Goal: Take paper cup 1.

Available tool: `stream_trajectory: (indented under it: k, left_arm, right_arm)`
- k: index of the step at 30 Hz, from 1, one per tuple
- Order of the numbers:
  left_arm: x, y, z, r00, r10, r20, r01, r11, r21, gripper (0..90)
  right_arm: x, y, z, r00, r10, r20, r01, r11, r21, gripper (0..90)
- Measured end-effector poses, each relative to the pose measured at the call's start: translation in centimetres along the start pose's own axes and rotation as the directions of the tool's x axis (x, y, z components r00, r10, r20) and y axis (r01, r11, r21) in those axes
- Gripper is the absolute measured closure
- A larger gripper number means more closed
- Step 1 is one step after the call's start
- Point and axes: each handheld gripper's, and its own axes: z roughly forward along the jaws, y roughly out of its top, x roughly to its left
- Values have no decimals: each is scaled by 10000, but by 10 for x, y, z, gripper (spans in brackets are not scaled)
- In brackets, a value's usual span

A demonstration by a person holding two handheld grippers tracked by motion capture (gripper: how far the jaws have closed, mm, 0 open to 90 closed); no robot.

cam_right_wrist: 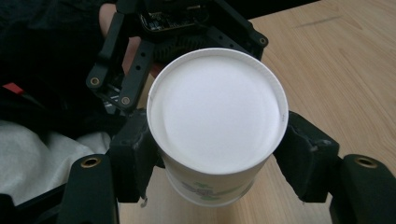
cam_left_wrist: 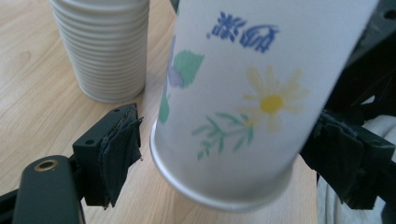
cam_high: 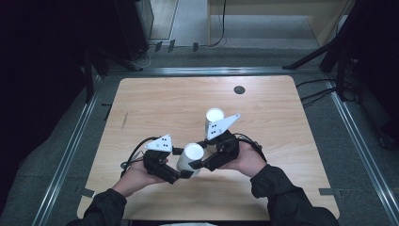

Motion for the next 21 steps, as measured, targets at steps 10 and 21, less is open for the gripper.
stream_trajectory:
  k: [10,21]
  left_arm:
    - [-1,2,-4,9993,334,189,-329,9990,-299,254]
    - [1,5,-6,9992,316,242,-314,9995,-72,288]
  right_arm:
    - [0,2,0,9994,310,-124,-312,9993,-219,349]
    - [-2,0,-1,9997,233,-64,-234,9994,-245,264]
